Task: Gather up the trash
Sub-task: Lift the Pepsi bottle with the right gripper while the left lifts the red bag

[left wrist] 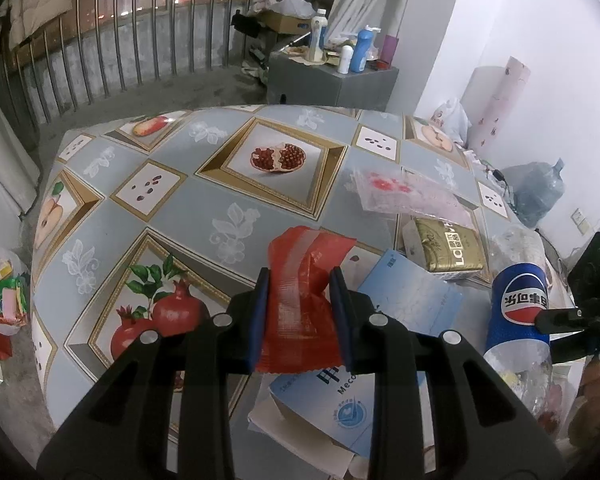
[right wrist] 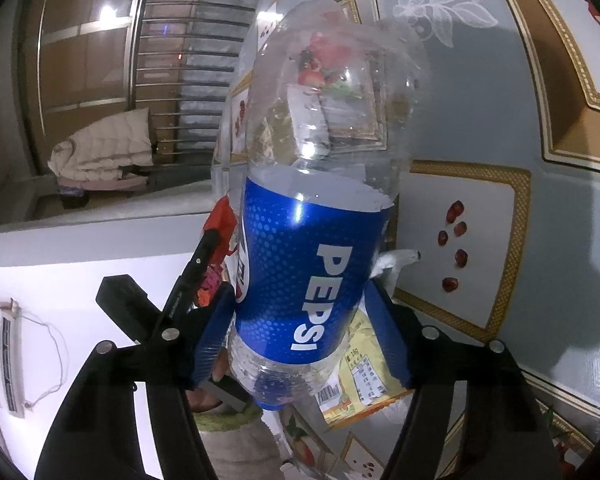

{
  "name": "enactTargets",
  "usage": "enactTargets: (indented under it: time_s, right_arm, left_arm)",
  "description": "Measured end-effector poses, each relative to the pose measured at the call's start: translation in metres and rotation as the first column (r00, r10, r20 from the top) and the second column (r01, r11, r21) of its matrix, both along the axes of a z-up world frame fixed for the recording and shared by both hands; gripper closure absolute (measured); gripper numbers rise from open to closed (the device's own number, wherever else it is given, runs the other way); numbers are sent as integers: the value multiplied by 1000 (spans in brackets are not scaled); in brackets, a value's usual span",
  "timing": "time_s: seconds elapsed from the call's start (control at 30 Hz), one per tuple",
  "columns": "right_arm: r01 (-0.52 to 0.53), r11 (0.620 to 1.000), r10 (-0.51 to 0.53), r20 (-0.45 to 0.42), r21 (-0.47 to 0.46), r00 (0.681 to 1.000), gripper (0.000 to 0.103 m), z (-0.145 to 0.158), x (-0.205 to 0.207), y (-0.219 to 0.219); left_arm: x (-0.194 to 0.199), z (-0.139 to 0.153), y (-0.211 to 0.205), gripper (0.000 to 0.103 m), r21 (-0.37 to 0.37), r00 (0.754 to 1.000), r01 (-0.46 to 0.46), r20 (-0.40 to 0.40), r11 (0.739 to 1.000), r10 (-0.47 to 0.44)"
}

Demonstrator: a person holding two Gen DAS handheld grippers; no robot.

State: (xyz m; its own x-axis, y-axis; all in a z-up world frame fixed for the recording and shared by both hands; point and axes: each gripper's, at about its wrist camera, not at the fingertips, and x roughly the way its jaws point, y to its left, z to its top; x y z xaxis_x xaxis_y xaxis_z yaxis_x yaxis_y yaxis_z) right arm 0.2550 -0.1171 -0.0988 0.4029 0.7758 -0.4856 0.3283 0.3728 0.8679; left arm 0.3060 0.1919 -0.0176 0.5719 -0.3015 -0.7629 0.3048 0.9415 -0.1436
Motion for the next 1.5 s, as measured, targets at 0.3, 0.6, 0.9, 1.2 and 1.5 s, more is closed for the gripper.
enactTargets:
  time_s: [0.3,0.6,0.9,1.2,1.5]
  right_arm:
    - [23,999,-23,-6,46,1000,43,-6,-5,-7]
    - [27,998,-28,20,62,999,44,-5,-21,-22]
    - [42,992,-50,66,121,997,44,0,-33,-40]
    - [22,999,-19,59,-49,998,43,5,-43,-54]
    - [81,989,-80,17,-122,997,36,5,-49,-78]
  left_arm:
    - [-4,3,1,76,3,1000,-6,10,1000,6]
    - [-11,12,1,76,5,999,-13,30,1000,13]
    - [-20,22,-1,76,-2,999,-10,49,1000,10]
    - [-32,27,-8,76,-1,998,6,58,1000,-6]
    - [-37,24,-17,76,4,998,22,51,1000,-22]
